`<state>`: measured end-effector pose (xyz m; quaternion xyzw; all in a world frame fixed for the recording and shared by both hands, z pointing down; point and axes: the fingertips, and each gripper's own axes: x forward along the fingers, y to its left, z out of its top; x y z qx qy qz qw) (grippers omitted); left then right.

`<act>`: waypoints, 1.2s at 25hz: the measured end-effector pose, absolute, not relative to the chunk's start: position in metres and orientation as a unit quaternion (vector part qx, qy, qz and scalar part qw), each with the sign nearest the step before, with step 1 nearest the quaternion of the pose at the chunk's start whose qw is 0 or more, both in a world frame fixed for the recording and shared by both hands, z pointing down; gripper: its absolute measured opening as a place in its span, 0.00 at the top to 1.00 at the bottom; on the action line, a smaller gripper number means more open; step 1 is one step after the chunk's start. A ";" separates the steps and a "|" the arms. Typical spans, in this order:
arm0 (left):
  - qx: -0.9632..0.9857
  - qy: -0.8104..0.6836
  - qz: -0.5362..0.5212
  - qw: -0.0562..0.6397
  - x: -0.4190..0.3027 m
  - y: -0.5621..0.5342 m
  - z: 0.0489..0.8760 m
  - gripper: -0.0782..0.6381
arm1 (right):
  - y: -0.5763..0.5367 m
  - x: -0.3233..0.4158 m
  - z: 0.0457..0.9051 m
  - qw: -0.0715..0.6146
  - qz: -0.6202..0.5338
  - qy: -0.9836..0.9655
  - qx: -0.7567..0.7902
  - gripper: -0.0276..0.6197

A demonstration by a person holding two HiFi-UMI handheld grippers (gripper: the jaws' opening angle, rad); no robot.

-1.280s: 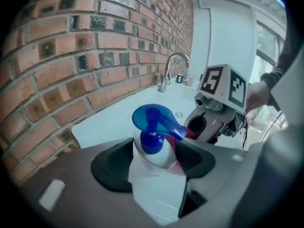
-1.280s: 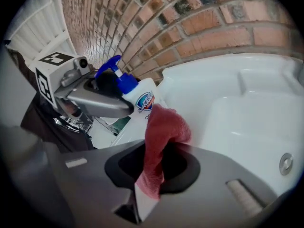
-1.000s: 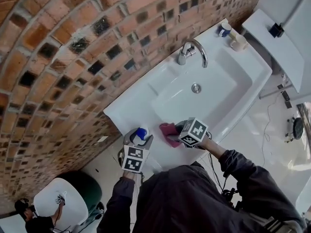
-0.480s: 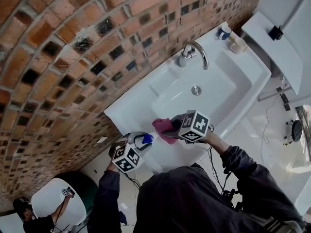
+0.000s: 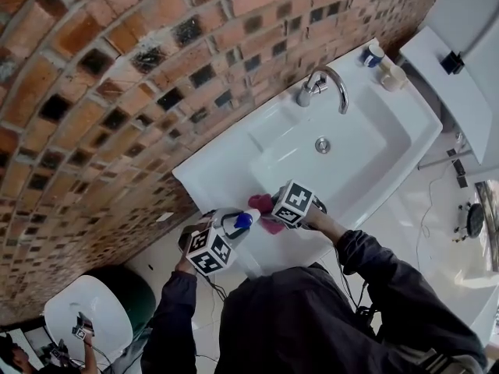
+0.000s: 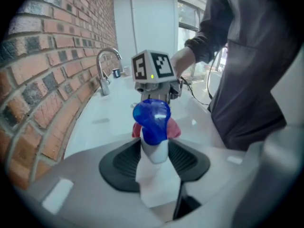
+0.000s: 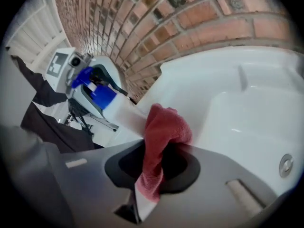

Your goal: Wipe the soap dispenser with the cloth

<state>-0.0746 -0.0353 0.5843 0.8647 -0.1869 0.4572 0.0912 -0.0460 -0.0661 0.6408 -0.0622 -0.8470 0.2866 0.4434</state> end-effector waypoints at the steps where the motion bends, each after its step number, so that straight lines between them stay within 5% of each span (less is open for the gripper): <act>1: 0.864 -0.186 0.458 0.091 -0.075 -0.035 0.585 0.63 | -0.067 -0.046 0.649 0.457 0.275 -0.843 -0.062 0.86; 11: 0.843 -0.270 0.448 0.122 -0.085 -0.042 0.581 0.58 | -0.084 -0.045 0.619 0.475 0.141 -0.865 -0.083 0.86; 21: 0.811 -0.417 0.299 0.283 -0.084 -0.016 0.554 0.68 | -0.069 -0.053 0.582 0.473 -0.004 -0.872 -0.127 0.86; 30: 0.821 -0.405 0.313 0.253 -0.066 -0.039 0.554 0.65 | -0.028 -0.039 0.581 0.470 0.020 -0.872 -0.137 0.86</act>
